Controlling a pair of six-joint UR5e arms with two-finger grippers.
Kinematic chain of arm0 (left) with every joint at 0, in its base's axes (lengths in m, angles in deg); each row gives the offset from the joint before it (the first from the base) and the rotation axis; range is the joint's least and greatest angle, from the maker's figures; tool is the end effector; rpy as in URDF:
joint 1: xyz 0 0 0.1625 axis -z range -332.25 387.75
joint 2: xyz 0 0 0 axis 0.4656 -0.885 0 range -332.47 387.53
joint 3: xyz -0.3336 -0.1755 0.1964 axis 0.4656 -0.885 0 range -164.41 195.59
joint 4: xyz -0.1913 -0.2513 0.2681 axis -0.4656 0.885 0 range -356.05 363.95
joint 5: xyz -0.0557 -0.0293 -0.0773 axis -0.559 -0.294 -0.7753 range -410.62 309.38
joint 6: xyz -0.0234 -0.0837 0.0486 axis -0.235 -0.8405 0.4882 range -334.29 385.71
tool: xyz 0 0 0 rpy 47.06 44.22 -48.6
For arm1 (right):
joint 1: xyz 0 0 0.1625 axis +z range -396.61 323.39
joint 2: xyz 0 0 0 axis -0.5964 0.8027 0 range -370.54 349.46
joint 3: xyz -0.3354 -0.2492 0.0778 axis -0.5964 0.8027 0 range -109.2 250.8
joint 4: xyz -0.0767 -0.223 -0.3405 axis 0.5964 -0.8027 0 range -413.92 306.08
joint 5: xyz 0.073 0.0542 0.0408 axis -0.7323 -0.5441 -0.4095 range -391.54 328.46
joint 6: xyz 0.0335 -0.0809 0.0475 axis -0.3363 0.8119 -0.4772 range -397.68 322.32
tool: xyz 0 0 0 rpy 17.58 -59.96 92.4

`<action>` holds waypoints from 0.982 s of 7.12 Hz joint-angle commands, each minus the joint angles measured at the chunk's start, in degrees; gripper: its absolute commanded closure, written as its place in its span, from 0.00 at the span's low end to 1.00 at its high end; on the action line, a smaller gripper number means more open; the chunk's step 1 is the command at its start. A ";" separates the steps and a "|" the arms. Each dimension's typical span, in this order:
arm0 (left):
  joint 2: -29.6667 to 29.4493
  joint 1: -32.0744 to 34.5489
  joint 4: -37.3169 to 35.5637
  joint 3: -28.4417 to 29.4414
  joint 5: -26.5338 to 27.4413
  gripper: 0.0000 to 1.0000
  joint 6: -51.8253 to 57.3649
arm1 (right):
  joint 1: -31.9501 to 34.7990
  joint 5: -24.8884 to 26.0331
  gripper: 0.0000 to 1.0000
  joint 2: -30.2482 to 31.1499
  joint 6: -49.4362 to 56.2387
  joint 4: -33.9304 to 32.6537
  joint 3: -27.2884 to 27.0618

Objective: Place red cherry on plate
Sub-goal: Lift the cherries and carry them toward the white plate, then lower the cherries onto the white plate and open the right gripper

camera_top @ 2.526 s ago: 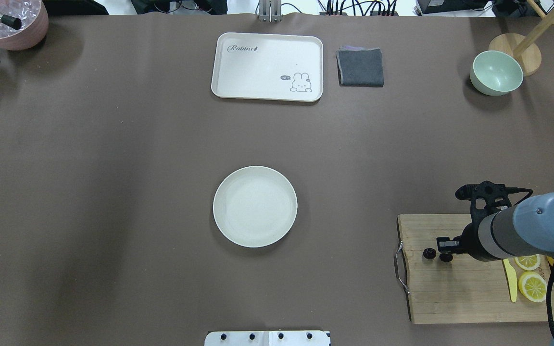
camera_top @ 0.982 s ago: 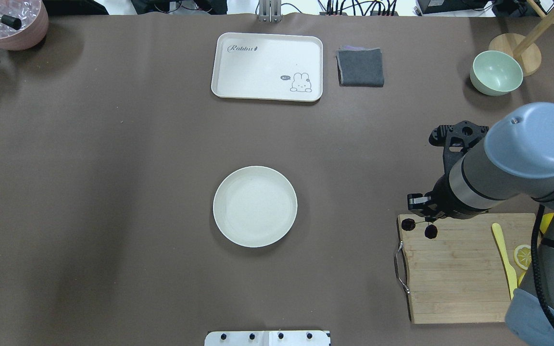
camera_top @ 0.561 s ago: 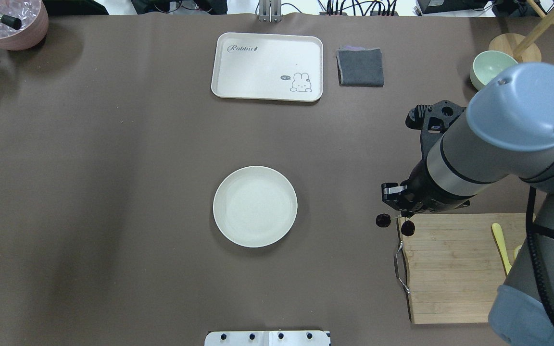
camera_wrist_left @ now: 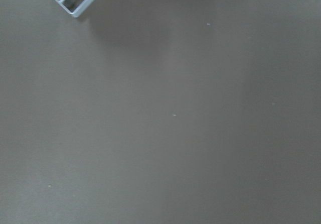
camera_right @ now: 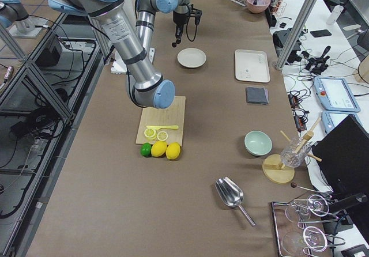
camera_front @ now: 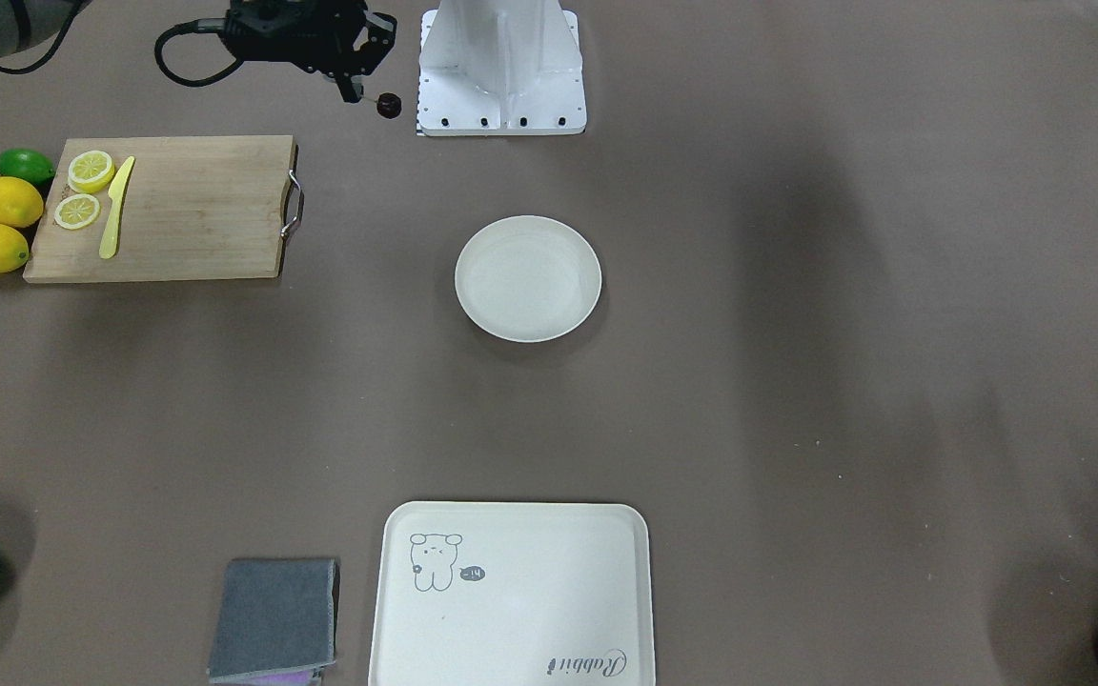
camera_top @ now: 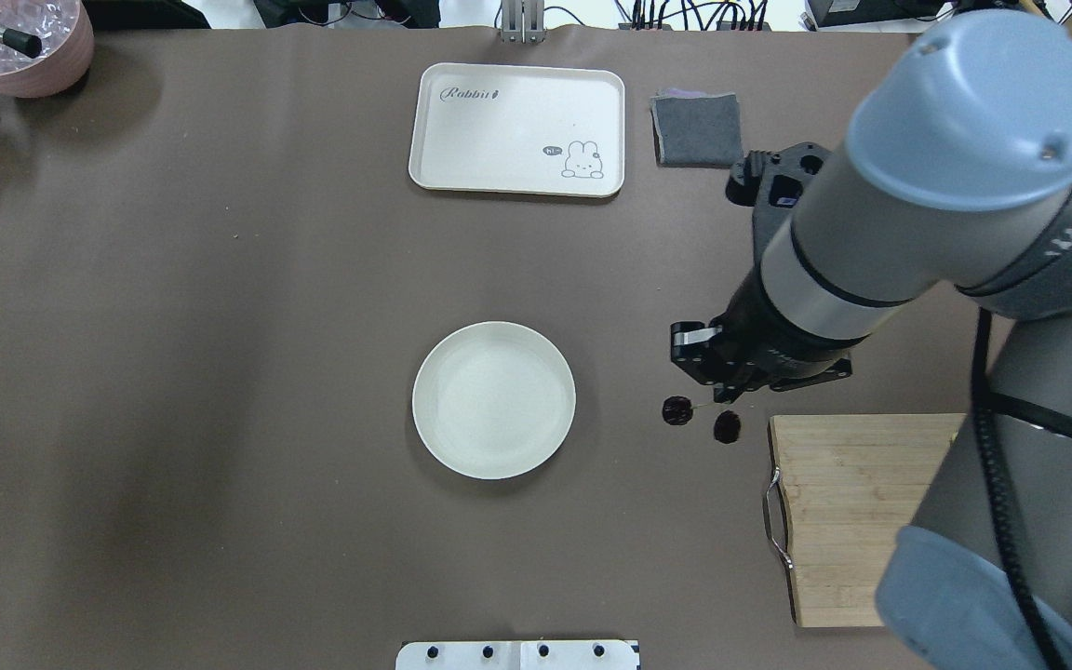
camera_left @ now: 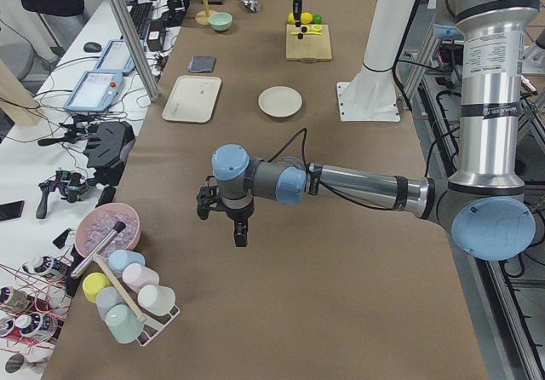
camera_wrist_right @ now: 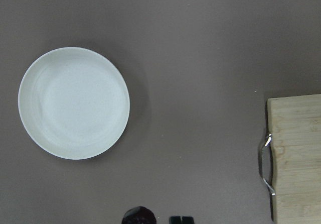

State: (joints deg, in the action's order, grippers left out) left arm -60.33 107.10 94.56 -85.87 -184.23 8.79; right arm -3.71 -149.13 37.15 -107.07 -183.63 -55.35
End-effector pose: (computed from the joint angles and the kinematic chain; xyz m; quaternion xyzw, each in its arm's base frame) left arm 0.0255 -0.4854 0.5776 -0.0102 0.3785 -0.0185 0.9254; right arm -0.3704 -0.3434 0.0991 -0.0558 -0.3889 0.0194 0.9194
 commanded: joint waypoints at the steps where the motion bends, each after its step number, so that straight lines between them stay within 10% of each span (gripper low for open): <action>1: -1.44 -0.78 -8.74 -7.57 0.01 0.03 -0.31 | -4.16 5.67 1.00 -7.06 -1.10 0.25 8.09; 4: -1.61 -0.87 -9.04 -9.29 0.01 0.03 -0.22 | -4.86 8.76 1.00 -7.09 -1.88 19.80 24.95; 7: -0.65 -0.18 -8.52 -9.63 3.26 0.03 0.31 | -5.92 10.54 1.00 -8.84 -2.50 25.01 28.40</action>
State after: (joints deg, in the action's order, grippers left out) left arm -61.19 106.41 85.88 -95.21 -181.74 8.85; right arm -9.36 -138.97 28.72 -109.46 -161.28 -28.55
